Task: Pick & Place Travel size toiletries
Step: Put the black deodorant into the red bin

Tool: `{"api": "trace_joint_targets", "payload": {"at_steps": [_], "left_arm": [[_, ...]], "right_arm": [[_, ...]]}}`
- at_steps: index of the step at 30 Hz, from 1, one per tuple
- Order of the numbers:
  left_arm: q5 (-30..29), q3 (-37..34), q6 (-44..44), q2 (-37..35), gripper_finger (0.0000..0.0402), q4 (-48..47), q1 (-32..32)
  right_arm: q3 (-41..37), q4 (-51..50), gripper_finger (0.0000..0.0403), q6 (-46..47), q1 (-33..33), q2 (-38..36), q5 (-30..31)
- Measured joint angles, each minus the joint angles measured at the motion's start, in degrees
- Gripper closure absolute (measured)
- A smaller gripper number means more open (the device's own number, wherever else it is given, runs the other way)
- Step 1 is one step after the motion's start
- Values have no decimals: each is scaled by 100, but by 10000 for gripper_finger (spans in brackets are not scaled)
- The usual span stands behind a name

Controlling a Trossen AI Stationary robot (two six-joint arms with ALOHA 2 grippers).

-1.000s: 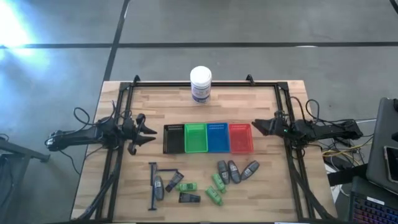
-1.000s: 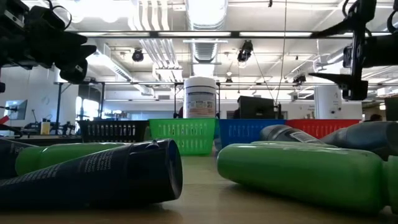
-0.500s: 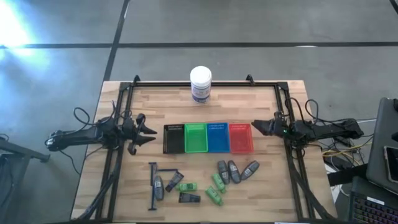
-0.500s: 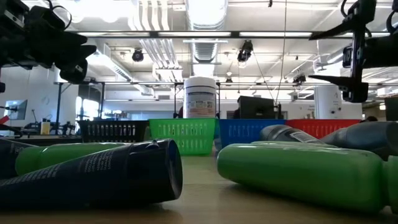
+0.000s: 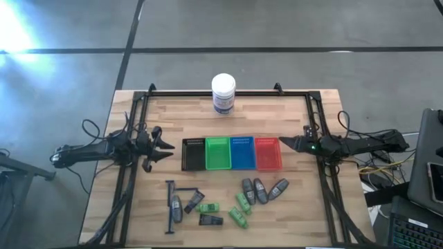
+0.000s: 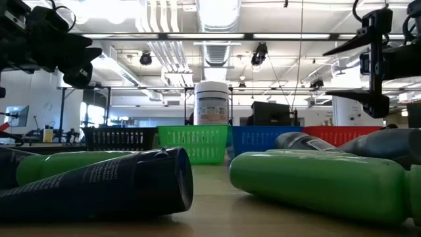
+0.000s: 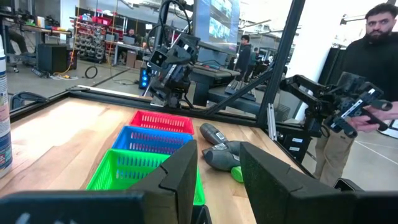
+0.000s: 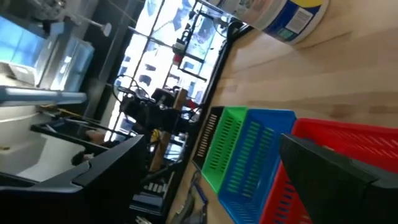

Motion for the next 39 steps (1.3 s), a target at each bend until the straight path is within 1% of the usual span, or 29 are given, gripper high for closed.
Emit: {"api": "trace_joint_targets", "payload": {"at_steps": [9,13,15,18,20,22,25,27,32,35,39], "left_arm": [[0,0,-2,0,275,1,0],[0,-1,0,0,275,1,0],[0,0,-2,-1,275,1,0],[0,0,0,-1,275,0,0],[0,0,-2,0,275,-1,0],[0,0,-1,-2,275,0,0],[0,0,-1,-2,275,1,-1],[0,0,0,0,275,1,0],[0,-1,-1,-1,275,-1,-1],[0,0,0,-2,275,2,0],[0,0,0,0,275,1,-2]], "right_arm": [[0,1,39,388,13,85,-28],[0,5,39,939,13,88,-94],[0,67,39,1048,13,98,-373],[25,91,39,1089,19,142,-1183],[132,-142,39,1303,85,247,-1621],[343,-649,39,1613,189,419,-1782],[903,-1839,39,1951,386,811,-1963],[1356,-2684,39,2351,571,1151,-2027],[2582,-4383,39,3154,1029,2255,-2113],[3183,-4824,39,3726,1308,3065,-2116],[3733,-5061,39,4603,1636,4251,-2210]]}}
